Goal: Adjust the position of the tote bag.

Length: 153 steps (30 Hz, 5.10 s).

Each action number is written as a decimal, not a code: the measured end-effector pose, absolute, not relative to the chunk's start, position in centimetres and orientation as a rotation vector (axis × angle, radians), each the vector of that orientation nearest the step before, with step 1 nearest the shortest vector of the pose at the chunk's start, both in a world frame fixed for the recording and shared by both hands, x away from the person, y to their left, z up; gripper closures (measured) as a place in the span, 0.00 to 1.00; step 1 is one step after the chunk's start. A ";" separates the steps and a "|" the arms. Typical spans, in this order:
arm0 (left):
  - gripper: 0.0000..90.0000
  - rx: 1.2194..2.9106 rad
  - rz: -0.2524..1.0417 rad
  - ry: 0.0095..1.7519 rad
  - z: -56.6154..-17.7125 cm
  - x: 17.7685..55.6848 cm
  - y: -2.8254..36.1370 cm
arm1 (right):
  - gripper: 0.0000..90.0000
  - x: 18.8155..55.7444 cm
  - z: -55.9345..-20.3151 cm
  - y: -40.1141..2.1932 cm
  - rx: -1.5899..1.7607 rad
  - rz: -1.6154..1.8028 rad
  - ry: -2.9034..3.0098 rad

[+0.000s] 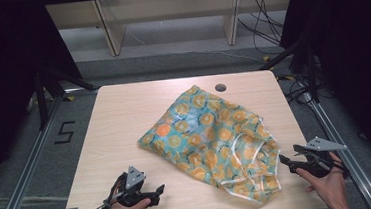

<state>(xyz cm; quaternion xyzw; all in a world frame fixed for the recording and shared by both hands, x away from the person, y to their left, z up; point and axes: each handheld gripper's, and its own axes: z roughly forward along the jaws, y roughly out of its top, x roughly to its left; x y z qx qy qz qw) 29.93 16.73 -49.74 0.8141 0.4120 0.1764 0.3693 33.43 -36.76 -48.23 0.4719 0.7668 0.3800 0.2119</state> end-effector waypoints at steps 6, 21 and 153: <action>0.16 2.009 0.433 1.104 -50.0 30.0 15.9 | 0.32 33.5 -48.0 -36.3 1.346 1.093 2.118; 0.16 1.990 0.371 1.087 -49.3 30.8 13.7 | 0.24 37.2 -45.4 -34.1 1.255 1.067 2.147; 0.38 2.344 0.312 0.745 -48.0 32.4 13.1 | 0.50 37.4 -43.8 -24.0 0.970 1.186 2.507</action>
